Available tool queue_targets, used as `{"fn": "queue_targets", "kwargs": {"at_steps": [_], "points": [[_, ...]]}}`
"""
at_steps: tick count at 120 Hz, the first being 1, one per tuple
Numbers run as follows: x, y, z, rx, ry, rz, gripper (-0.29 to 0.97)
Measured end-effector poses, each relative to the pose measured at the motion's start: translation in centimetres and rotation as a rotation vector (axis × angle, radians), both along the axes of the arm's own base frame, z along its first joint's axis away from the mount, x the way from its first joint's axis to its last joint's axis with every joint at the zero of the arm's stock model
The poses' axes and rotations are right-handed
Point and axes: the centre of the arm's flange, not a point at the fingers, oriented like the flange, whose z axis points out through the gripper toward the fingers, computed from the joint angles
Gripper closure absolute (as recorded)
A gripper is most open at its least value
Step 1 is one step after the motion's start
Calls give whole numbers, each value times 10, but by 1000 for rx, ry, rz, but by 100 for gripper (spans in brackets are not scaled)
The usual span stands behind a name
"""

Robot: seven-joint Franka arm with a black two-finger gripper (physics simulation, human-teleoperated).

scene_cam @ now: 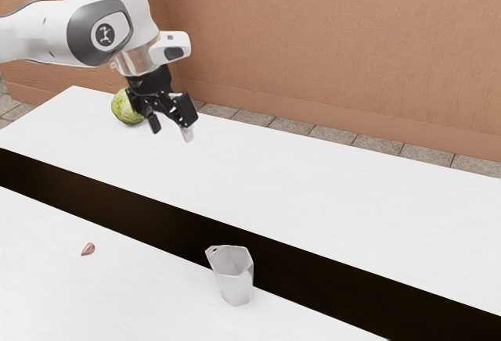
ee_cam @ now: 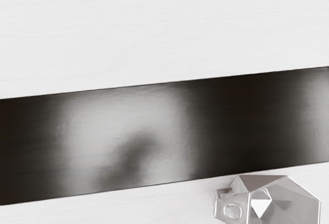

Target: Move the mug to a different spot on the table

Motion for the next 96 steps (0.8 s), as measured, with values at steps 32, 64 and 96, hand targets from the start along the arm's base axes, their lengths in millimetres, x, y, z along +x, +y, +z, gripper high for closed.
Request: {"fn": "queue_targets", "kwargs": {"at_steps": [32, 64, 96], "points": [[-8, -17, -33, -24, 39, 2, 0], [-12, -57, -63, -153, 123, 216, 0], [-7, -64, -110, -272, 287, 609, 0]]}}
